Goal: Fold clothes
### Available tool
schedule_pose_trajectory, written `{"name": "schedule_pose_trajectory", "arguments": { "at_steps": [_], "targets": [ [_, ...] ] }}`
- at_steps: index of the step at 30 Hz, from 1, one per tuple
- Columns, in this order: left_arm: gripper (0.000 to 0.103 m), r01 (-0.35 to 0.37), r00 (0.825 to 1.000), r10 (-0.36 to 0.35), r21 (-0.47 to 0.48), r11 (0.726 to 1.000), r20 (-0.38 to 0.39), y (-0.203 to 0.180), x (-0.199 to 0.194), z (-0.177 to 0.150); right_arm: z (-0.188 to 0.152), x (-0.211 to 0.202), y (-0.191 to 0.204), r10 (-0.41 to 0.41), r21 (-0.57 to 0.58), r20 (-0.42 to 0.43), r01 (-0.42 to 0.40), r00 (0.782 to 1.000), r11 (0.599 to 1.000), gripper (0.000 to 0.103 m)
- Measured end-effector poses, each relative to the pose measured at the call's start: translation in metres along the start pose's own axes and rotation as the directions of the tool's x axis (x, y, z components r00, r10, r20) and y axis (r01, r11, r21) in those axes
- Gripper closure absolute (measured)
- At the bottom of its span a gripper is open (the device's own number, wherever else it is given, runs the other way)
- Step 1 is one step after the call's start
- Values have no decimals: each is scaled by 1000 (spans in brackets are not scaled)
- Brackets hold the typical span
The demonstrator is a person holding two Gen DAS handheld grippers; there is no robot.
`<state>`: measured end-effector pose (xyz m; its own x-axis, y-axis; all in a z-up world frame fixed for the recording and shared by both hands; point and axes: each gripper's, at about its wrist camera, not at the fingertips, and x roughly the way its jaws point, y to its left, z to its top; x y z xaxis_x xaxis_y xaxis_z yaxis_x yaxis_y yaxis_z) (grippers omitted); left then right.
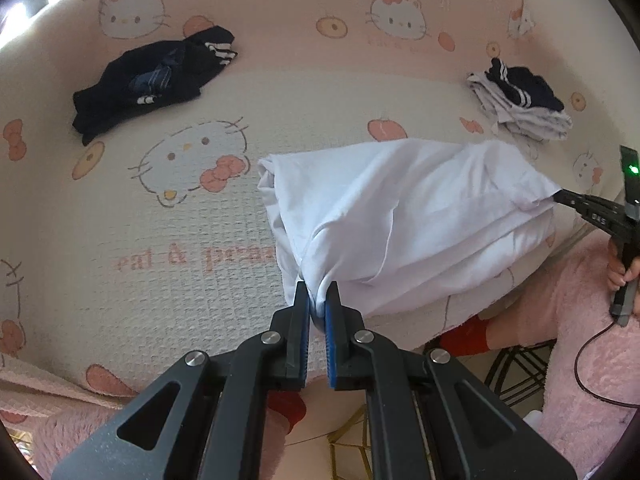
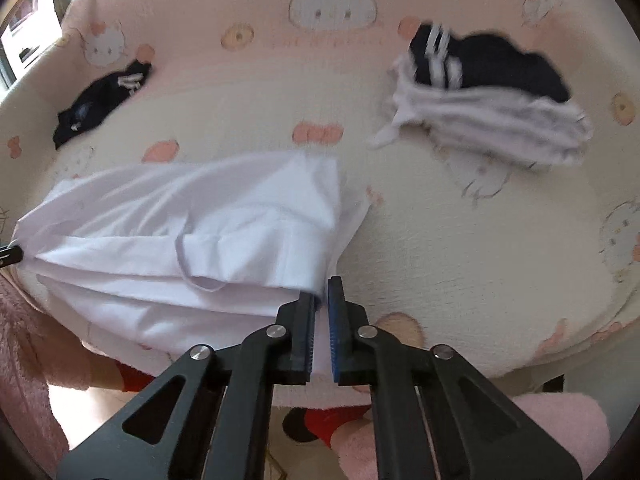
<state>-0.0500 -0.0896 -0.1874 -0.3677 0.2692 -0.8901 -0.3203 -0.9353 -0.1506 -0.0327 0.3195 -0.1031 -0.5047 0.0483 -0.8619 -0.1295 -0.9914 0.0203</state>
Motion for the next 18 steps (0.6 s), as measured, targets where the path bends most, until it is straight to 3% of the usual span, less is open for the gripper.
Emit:
{"name": "schedule_pose_trajectory", "arguments": {
  "at_steps": [3,7,9,10,11,12,13,15,18],
  "targets": [
    [96,13,1000,-13,-11,1000,-29,6,6,-2,-5,-14,-8,41,27,29,-41,999,999,99],
    [91,-11,994,11,-4,1000,-110,8,23,-3,-12,-3,-15,36,68,-54,-32,998,997,99],
    [73,-51,988,48,-17,999,-148,11,32,-4,-15,2,-19,35,88,-96,-27,995,996,99],
    [54,-59,986,54,-29,998,-157,13,34,-3,-17,5,-21,35,98,-117,-23,993,995,98],
    [50,-62,985,54,-45,997,-163,16,36,-3,-19,8,-23,35,108,-138,-20,990,994,95],
    [50,-53,987,43,-63,997,-158,19,35,-2,-20,11,-25,35,118,-158,-16,987,993,79],
    [50,-41,991,30,-80,996,-134,21,31,-1,-22,13,-27,35,128,-179,-12,983,992,65],
    [50,-18,999,13,-117,993,-42,25,14,2,-26,19,-31,37,147,-220,-4,975,989,65],
    [50,20,990,1,-148,989,144,29,-18,4,-15,-11,-36,54,177,-63,-42,997,983,64]
  ]
}}
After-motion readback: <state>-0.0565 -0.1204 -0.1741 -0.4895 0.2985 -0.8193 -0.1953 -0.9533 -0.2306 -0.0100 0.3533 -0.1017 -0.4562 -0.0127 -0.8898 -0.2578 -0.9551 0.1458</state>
